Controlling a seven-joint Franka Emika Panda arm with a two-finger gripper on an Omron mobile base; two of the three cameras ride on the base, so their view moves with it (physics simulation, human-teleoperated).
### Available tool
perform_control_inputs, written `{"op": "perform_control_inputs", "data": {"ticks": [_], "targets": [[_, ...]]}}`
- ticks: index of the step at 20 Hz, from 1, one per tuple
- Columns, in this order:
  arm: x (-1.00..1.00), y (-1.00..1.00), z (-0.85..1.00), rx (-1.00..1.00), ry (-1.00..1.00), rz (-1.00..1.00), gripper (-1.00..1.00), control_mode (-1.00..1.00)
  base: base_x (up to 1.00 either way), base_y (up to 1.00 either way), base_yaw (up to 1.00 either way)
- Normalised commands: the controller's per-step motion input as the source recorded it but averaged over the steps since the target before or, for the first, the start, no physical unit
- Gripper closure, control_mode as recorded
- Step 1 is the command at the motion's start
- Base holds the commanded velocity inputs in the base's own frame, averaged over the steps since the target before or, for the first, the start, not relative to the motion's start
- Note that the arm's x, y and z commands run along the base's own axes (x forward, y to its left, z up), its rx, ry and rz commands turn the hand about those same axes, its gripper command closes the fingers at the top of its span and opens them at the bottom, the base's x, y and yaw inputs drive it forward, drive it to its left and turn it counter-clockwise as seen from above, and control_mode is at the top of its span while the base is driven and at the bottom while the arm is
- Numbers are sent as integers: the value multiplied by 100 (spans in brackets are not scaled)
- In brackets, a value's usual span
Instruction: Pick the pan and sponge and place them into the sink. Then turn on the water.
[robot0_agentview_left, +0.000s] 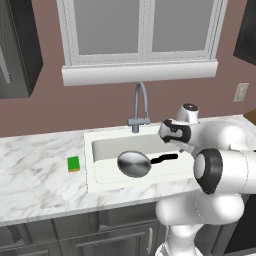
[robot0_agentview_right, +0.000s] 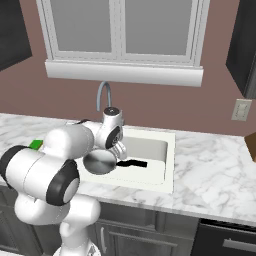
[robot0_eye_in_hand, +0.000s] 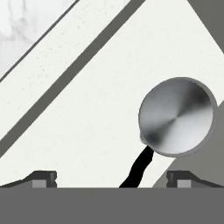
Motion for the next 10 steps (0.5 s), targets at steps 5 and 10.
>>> {"op": "perform_control_inputs", "data": {"ticks": [5,10], "targets": [[-11,19,31,-3,4,15,-100,-100,0,0,0],[0,25,19,-1,10,15,-100,-100,0,0,0]]}}
